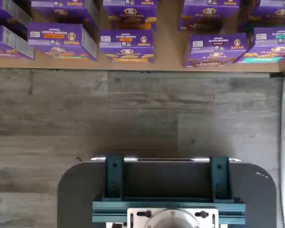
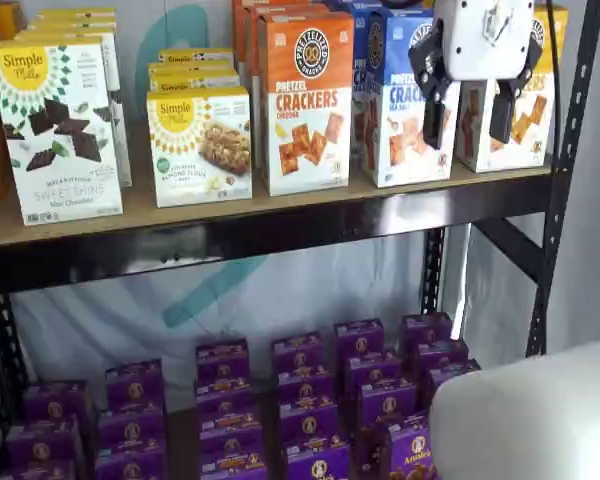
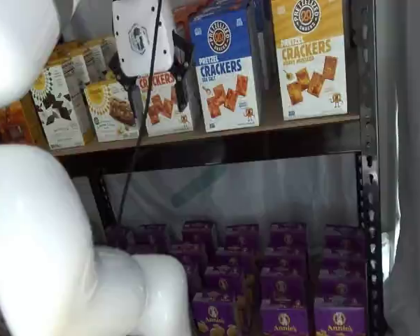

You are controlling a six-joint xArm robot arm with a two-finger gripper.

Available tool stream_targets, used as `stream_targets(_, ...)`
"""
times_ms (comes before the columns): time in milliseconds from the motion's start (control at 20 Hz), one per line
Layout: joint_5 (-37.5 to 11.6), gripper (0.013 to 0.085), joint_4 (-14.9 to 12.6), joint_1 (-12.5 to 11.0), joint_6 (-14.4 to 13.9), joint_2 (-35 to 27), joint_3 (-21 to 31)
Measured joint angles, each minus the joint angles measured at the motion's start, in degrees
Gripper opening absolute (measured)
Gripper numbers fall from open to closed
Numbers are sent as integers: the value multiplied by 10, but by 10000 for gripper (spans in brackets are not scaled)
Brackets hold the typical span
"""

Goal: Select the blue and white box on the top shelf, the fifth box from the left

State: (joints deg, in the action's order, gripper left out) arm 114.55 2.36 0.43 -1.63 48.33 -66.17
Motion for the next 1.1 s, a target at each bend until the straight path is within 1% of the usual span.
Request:
stream_targets(50, -13, 850, 11, -10, 6, 8, 8)
stream_targets(100, -35, 850, 29, -28, 16, 22, 20)
stream_targets(150, -44, 850, 37, -34, 20, 28, 25)
stream_targets(250, -48, 850, 43, -38, 23, 30, 27)
stream_targets(450, -48, 850, 40, -33, 21, 30, 28)
stream_targets(600, -64, 850, 28, -30, 23, 32, 33)
stream_targets(750, -87, 850, 23, -42, 36, 27, 34)
stream_targets(950, -123, 850, 22, -71, 66, -1, 22)
stream_targets(1100, -148, 850, 22, -87, 84, -24, 9)
